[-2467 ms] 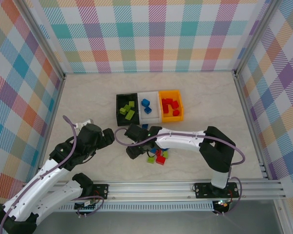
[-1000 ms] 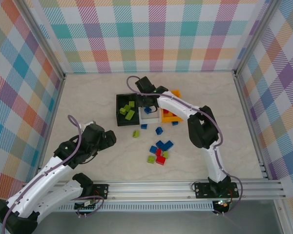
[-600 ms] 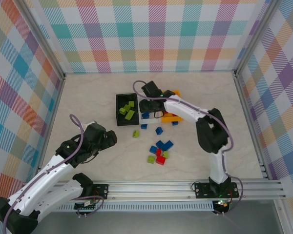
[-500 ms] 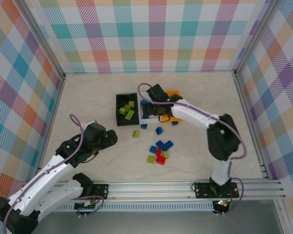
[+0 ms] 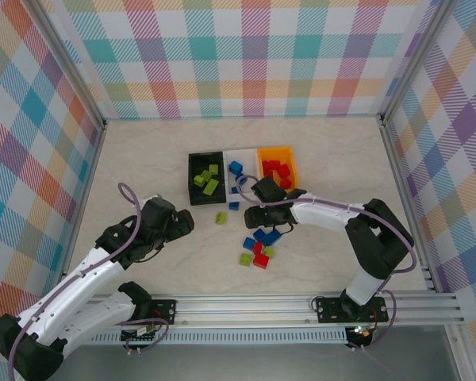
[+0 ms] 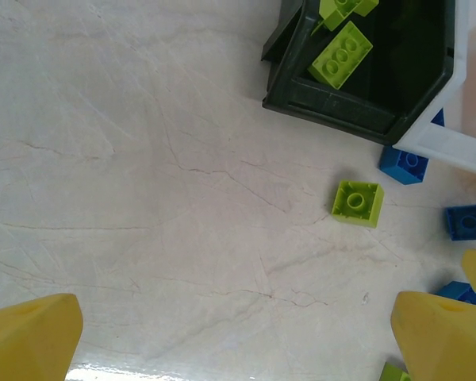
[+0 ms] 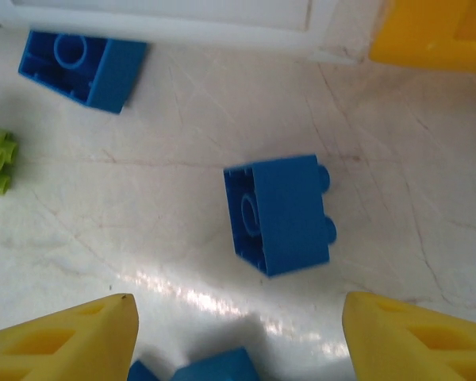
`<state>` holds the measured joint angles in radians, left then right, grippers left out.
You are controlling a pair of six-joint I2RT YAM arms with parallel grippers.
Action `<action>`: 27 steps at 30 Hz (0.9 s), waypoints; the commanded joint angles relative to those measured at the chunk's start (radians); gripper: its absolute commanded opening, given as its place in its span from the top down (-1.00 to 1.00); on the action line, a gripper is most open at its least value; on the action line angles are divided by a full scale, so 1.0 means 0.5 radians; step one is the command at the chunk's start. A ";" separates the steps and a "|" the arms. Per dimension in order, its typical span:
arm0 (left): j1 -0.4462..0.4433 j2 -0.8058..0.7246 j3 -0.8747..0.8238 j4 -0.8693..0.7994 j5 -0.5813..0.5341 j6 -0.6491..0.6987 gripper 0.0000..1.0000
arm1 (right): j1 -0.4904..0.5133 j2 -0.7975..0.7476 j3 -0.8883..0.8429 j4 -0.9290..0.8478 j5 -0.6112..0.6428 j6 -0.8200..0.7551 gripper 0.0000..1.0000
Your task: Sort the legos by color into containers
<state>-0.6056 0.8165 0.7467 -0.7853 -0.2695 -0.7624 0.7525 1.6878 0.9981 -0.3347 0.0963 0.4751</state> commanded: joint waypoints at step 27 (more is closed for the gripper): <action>0.021 -0.001 -0.004 -0.016 0.026 0.036 -1.00 | 0.055 0.075 0.144 0.076 0.223 -0.070 0.51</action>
<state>-0.6052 0.8165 0.7467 -0.7860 -0.2695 -0.7620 0.7570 1.8004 1.0622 -0.2783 0.1974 0.4614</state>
